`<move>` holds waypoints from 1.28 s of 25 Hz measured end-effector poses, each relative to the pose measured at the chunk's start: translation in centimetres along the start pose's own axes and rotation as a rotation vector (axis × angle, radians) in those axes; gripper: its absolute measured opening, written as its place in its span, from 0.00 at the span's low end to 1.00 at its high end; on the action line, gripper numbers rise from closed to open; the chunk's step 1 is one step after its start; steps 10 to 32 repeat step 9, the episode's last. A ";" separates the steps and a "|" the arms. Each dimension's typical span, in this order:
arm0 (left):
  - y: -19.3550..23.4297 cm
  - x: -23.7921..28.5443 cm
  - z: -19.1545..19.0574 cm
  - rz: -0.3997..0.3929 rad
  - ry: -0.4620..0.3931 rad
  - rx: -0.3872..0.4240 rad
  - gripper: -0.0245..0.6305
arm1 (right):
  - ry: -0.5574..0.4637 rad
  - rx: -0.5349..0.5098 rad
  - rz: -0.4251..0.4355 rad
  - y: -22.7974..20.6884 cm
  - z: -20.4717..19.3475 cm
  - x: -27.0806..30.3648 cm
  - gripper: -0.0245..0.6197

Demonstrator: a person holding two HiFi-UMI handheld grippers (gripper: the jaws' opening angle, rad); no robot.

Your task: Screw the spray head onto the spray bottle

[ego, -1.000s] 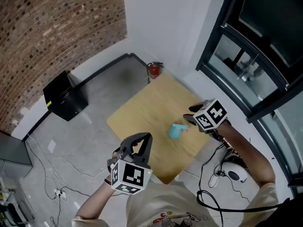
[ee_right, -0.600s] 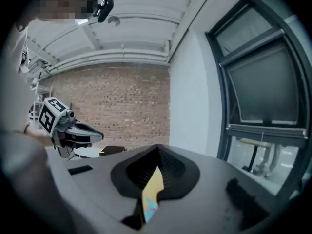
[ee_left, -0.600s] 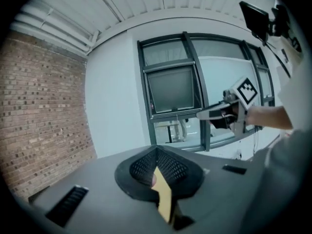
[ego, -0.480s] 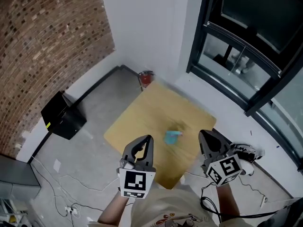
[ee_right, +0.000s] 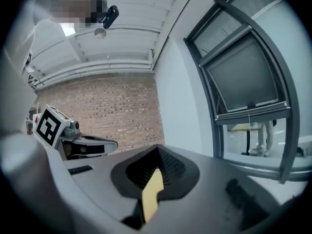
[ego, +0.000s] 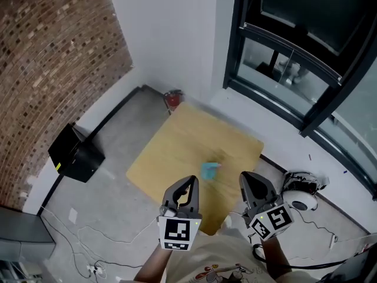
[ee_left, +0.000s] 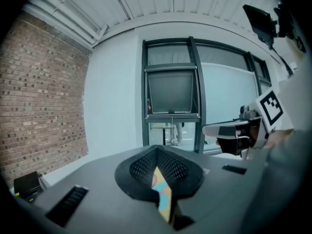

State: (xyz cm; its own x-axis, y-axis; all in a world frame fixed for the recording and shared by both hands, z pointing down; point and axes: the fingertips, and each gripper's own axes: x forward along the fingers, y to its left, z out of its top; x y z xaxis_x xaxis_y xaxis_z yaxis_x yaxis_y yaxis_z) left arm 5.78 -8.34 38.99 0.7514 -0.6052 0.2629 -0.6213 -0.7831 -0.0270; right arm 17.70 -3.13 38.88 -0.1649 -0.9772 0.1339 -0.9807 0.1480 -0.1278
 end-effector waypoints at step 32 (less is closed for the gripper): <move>-0.8 -0.3 0.2 -0.014 -0.004 0.014 0.05 | 0.020 0.007 0.004 -0.6 -0.9 -0.7 0.05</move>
